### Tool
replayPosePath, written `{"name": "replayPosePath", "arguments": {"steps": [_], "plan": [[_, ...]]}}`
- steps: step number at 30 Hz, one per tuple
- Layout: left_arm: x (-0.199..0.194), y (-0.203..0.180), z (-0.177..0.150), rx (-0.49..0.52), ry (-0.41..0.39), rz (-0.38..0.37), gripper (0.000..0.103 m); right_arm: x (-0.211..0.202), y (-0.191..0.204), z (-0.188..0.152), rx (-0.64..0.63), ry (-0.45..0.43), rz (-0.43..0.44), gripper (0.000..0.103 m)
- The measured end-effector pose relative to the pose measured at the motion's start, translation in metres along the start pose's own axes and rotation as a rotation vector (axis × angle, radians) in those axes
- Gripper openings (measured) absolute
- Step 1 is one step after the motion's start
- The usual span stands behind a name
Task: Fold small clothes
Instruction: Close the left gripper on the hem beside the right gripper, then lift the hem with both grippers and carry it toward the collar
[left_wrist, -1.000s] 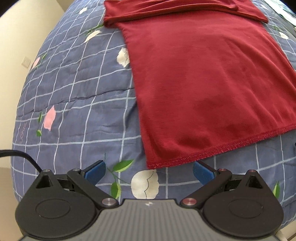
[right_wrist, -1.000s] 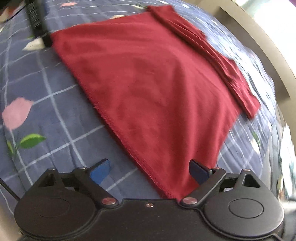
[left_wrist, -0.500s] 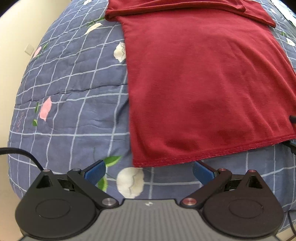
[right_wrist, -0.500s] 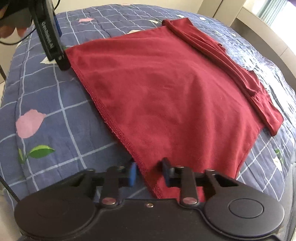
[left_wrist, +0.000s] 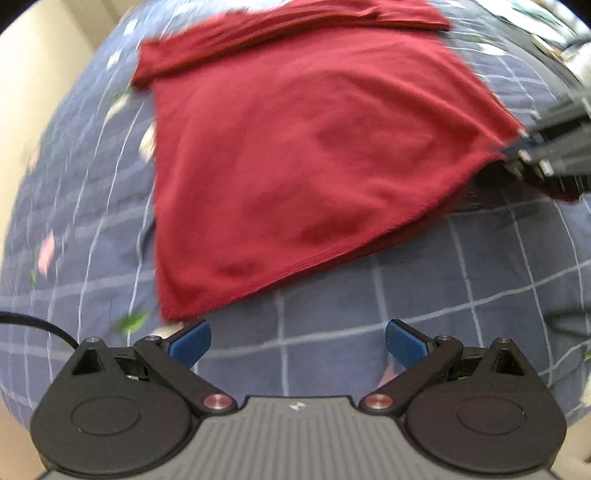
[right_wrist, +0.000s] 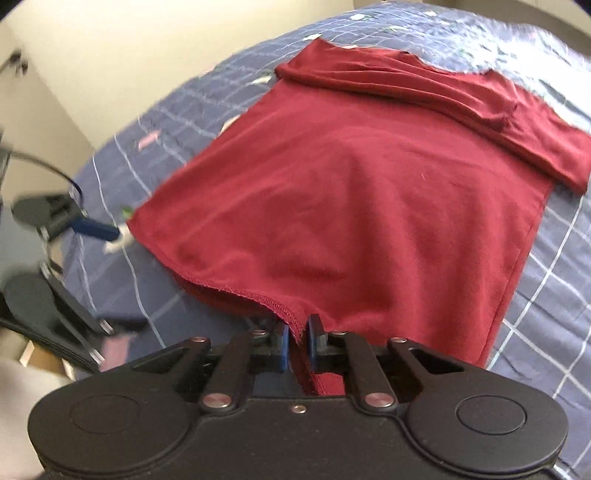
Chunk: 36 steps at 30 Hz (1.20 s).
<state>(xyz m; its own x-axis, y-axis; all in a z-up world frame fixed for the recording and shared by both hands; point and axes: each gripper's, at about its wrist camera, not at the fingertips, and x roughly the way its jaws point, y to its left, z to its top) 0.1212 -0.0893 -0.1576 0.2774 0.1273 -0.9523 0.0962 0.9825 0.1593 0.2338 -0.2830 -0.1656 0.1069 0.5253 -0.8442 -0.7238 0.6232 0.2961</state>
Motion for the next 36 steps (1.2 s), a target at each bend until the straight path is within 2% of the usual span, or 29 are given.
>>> {"name": "replayPosePath", "arguments": {"steps": [8, 14, 16, 19, 23, 25, 27, 30, 32, 33, 34, 36], "plan": [[0.017, -0.038, 0.03, 0.128, -0.157, 0.182, 0.101, -0.011, -0.016, 0.01, 0.033, -0.021, 0.076, 0.01], [0.03, -0.047, 0.045, 0.201, -0.216, 0.224, 0.098, -0.02, -0.024, 0.013, 0.052, -0.043, 0.106, 0.01], [0.03, -0.048, 0.045, 0.196, -0.216, 0.212, 0.09, -0.023, -0.027, 0.013, 0.058, -0.045, 0.111, 0.01], [0.03, -0.048, 0.041, 0.154, -0.211, 0.197, 0.085, -0.028, -0.028, 0.012, 0.072, -0.046, 0.116, 0.01], [0.027, -0.048, 0.034, 0.159, -0.217, 0.239, 0.078, -0.038, -0.028, 0.015, 0.095, -0.067, 0.117, 0.01], [0.025, -0.046, 0.031, 0.163, -0.22, 0.257, 0.067, -0.043, -0.027, 0.017, 0.103, -0.078, 0.117, 0.01], [0.025, -0.046, 0.028, 0.182, -0.226, 0.276, 0.062, -0.047, -0.026, 0.02, 0.111, -0.087, 0.116, 0.01], [0.026, -0.046, 0.023, 0.236, -0.239, 0.309, 0.06, -0.05, -0.023, 0.023, 0.118, -0.093, 0.107, 0.01], [0.028, -0.047, 0.02, 0.273, -0.251, 0.319, 0.054, -0.051, -0.022, 0.024, 0.124, -0.093, 0.096, 0.01], [0.029, -0.046, 0.018, 0.292, -0.256, 0.322, 0.042, -0.051, -0.021, 0.024, 0.131, -0.092, 0.094, 0.01], [0.031, -0.046, 0.016, 0.309, -0.256, 0.328, 0.024, -0.051, -0.02, 0.024, 0.136, -0.09, 0.093, 0.01], [0.034, -0.042, 0.014, 0.333, -0.254, 0.334, 0.008, -0.051, -0.017, 0.024, 0.13, -0.08, 0.085, 0.01]]}}
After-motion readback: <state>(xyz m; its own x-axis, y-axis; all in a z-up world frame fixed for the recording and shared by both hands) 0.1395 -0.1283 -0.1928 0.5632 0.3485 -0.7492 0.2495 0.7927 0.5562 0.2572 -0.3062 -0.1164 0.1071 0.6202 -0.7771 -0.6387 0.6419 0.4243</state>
